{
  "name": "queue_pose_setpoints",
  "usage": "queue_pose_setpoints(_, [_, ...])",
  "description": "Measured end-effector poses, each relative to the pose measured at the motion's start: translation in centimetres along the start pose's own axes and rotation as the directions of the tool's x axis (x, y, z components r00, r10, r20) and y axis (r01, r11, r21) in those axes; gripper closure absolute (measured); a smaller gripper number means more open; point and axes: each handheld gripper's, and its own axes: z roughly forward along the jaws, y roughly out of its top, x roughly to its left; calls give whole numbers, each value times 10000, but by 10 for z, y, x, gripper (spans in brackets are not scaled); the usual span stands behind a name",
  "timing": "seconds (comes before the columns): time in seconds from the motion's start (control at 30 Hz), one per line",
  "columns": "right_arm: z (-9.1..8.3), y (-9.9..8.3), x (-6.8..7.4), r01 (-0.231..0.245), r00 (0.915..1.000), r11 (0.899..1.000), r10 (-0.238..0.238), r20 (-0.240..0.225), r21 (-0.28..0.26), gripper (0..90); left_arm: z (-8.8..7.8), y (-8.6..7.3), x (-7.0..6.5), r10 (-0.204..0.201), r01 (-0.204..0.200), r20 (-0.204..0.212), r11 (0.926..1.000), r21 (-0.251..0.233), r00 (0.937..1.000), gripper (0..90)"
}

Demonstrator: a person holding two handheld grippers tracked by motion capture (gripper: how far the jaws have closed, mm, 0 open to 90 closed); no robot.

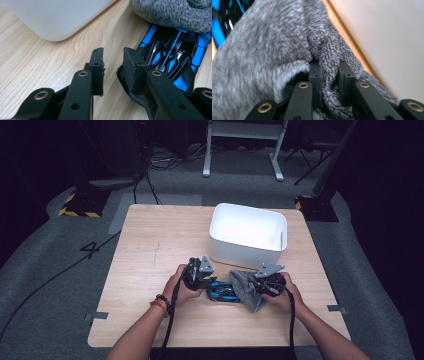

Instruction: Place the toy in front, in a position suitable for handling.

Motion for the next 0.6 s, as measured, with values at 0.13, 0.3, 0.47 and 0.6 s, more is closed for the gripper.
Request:
queue_pose_setpoints(0.13, [-9,-10,0,203,9988,9995,-191,-456,245,763,0,1,-1,199,-198,-101,9998,100,9998,701])
queue_pose_setpoints(0.3, [-33,-29,0,367,9974,9951,-308,-652,915,755,-1,2,-2,327,-323,-178,9993,201,9993,694])
queue_pose_setpoints(0.47, [-32,-34,-3,124,9987,9968,-84,-512,790,749,-1,5,-4,562,-570,270,9979,295,9981,523])
queue_pose_setpoints(0.6, [-28,-33,-5,107,9979,9977,-63,-647,670,748,-4,3,-9,783,-771,584,9968,-230,9952,515])
